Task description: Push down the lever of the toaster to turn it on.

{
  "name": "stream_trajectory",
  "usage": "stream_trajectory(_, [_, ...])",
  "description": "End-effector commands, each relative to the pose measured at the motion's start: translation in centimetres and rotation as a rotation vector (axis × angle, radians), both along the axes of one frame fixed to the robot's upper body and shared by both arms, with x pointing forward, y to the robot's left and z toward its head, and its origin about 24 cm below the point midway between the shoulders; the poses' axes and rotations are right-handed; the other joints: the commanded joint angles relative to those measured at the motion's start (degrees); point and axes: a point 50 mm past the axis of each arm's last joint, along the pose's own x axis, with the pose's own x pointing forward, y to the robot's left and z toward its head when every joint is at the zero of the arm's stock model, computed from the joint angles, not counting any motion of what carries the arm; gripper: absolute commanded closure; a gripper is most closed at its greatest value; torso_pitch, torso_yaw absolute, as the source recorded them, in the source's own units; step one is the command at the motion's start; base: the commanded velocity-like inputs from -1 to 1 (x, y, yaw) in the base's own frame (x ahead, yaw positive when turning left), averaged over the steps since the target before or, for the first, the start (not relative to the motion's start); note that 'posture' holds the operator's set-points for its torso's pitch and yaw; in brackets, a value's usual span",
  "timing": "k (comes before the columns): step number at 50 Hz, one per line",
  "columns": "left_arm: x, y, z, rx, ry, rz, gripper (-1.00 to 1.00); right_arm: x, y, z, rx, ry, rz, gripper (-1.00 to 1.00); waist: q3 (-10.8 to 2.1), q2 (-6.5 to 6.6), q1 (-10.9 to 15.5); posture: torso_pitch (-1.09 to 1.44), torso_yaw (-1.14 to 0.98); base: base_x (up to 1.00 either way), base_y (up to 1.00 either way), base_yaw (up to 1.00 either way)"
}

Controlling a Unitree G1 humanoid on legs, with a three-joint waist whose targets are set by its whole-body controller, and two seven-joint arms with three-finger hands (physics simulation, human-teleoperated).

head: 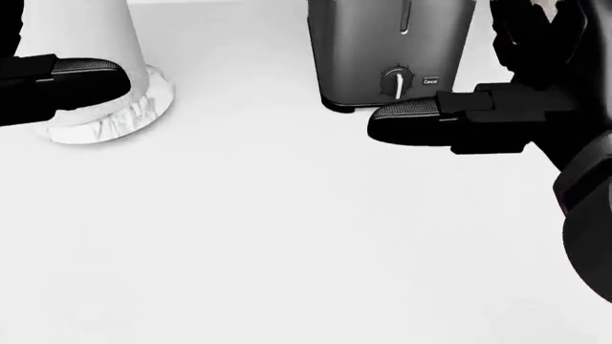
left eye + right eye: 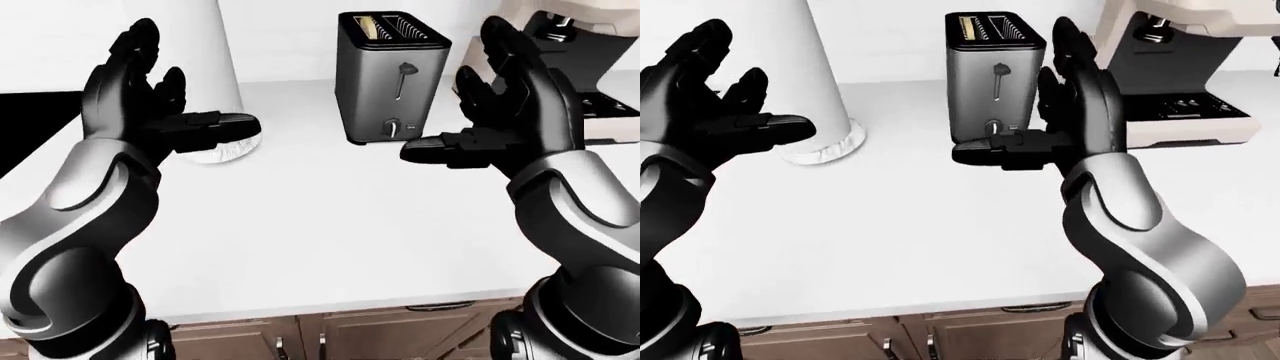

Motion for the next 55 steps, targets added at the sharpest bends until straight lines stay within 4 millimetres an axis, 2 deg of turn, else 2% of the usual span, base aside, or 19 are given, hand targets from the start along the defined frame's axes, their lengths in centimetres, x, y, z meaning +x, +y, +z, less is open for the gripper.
stream_trajectory(1, [-0.4,-0.1,1.1,-0.003,-0.070,0.001,-1.00,-0.3,-0.2,0.9,0.008,-0.057,-0.005,-1.00,-1.07,0.21,0.0,0.00,0.00,0.00,0.00,0.00])
stream_trajectory(5, [-0.4,-0.1,1.2,-0.009,-0.072,0.000,-1.00,-0.3,-0.1,0.9,0.007,-0.057,-0.001,-1.00,-1.15,-1.01,0.4,0.00,0.00,0.00,0.00,0.00])
stream_trajectory(20, [-0.4,-0.3,1.3,-0.027,-0.077,-0.014,-1.00,-0.4,-0.1,0.9,0.008,-0.056,0.009,-1.00,-1.86,-0.60,0.9,-0.01,0.00,0.00,0.00,0.00])
stream_trajectory(30, [-0.4,-0.3,1.4,-0.035,-0.076,-0.014,-1.00,-0.4,-0.1,0.9,0.008,-0.055,0.012,-1.00,-4.60,-0.64,0.7,-0.11,0.00,0.00,0.00,0.00])
stream_trajectory(45, [0.0,-0.1,1.4,-0.039,-0.093,-0.001,-1.00,-0.1,0.0,1.0,-0.001,-0.055,0.013,-1.00,-10.08,-0.65,0.6,-0.25,0.00,0.00,0.00,0.00])
stream_trajectory(48, [0.4,-0.3,1.4,-0.030,-0.091,0.000,-1.00,0.5,0.5,0.7,-0.018,-0.045,0.021,-1.00,-10.85,-0.66,0.6,-0.25,0.00,0.00,0.00,0.00])
stream_trajectory(51, [0.7,-0.5,1.8,-0.030,-0.096,0.000,-1.00,1.3,1.3,1.4,-0.030,-0.046,0.034,-1.00,-11.57,-0.60,0.6,-0.25,0.00,0.00,0.00,0.00])
stream_trajectory(55, [1.1,-0.6,2.2,-0.023,-0.101,0.000,-1.00,2.3,2.2,1.8,-0.053,-0.038,0.045,-1.00,-11.99,-0.41,0.5,-0.25,0.00,0.00,0.00,0.00])
